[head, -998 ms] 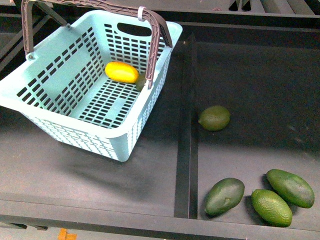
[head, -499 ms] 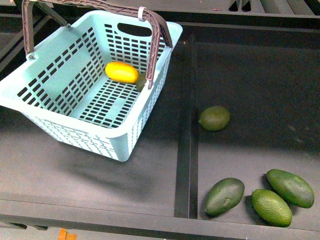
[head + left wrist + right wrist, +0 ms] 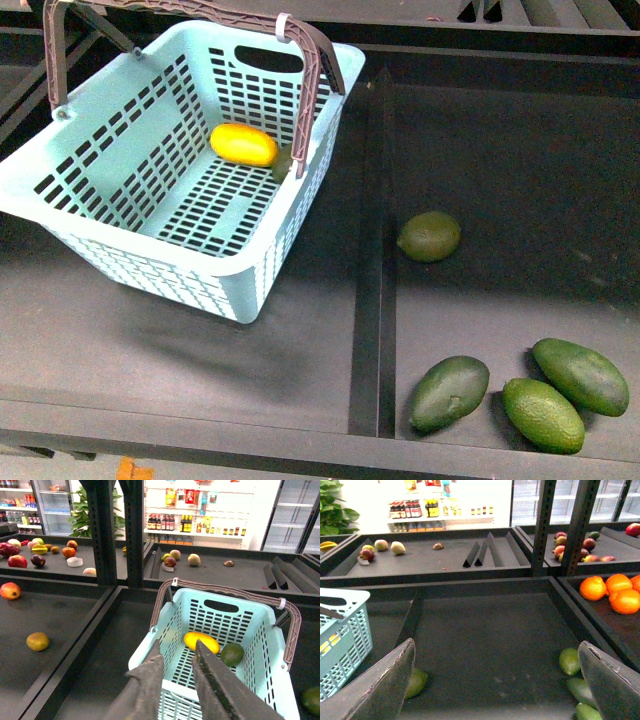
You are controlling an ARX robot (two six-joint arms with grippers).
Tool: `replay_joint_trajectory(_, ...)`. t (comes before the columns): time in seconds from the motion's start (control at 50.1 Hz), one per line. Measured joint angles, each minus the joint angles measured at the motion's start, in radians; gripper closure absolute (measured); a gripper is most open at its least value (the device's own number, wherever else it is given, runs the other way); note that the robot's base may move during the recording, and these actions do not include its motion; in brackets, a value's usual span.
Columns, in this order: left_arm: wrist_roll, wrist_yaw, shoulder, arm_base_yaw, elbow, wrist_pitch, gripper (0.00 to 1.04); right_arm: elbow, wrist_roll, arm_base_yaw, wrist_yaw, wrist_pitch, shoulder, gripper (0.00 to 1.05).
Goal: Pick mango and avocado into basket
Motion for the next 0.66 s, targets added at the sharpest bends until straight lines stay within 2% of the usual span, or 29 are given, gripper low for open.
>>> replay_joint_trajectory(0.08,0.0,0.0,0.0,0.0,0.0,0.0,0.65,0.0,0.0,0.0,0.0,0.0,0.0,0.09)
replay_joint_trajectory(0.18,0.0,0.0,0.0,0.0,0.0,0.0,0.4,0.0,0.0,0.0,0.0,0.0,0.0,0.09)
replay_joint_trajectory(0.359,0.0,0.0,0.0,0.0,0.0,0.0,0.08,0.0,0.0,0.0,0.0,0.0,0.0,0.09)
replay_joint_trajectory(0.659,0.001,0.0,0.0,0.0,0.0,0.0,0.08,0.0,0.0,0.0,0.0,0.0,0.0,0.09)
